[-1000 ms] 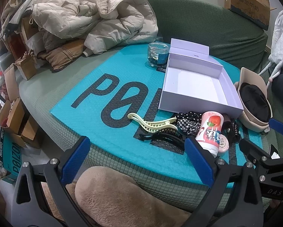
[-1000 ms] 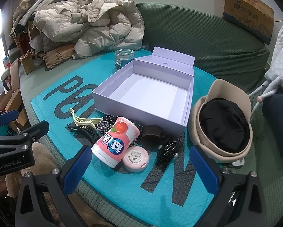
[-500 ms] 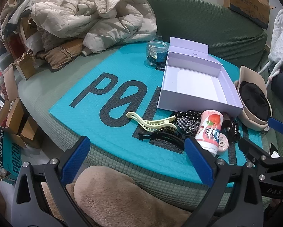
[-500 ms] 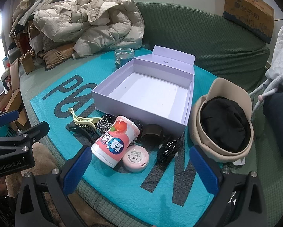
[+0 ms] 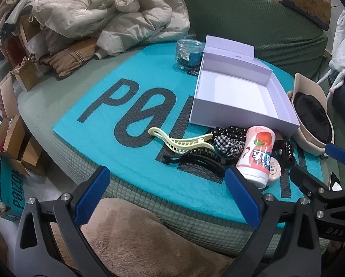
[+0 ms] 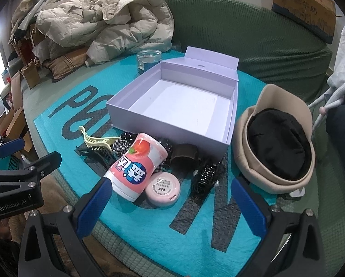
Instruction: Organize objects
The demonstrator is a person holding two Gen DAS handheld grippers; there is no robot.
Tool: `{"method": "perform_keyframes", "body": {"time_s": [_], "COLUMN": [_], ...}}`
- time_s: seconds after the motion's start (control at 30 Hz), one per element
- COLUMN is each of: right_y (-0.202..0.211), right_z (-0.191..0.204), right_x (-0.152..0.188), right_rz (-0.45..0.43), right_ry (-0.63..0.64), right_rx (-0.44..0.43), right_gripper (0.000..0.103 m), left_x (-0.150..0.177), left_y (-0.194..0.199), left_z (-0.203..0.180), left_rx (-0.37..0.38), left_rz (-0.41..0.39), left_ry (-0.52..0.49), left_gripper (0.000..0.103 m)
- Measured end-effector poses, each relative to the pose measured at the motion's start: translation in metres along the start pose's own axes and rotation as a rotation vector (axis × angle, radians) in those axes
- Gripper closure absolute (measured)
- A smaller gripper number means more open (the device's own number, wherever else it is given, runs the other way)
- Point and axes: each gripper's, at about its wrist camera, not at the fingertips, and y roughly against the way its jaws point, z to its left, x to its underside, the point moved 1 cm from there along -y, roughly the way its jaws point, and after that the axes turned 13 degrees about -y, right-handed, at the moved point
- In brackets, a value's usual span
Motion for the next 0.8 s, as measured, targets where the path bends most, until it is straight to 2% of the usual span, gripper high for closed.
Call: {"method": "perform_keyframes", "body": {"time_s": [0.53,0.8], "right_y": [-0.038,-0.050], "right_z": [-0.013,-0.025], "right_x": [0.004,0.005], "right_rz": [0.090,0.117], "right_ry": [-0.034,-0.057], "right_rx": [-0.004,-0.007], "right_gripper": [0.000,0.000], "left_x": [0.003,0.000], "left_y": [-0.037,-0.043], "left_z": [-0.006,-0.019], "left_rx": [0.062,0.139], "left_rz": [0.082,0.063], "left_ry": [0.024,0.016], "left_gripper": [0.003,0.003]}}
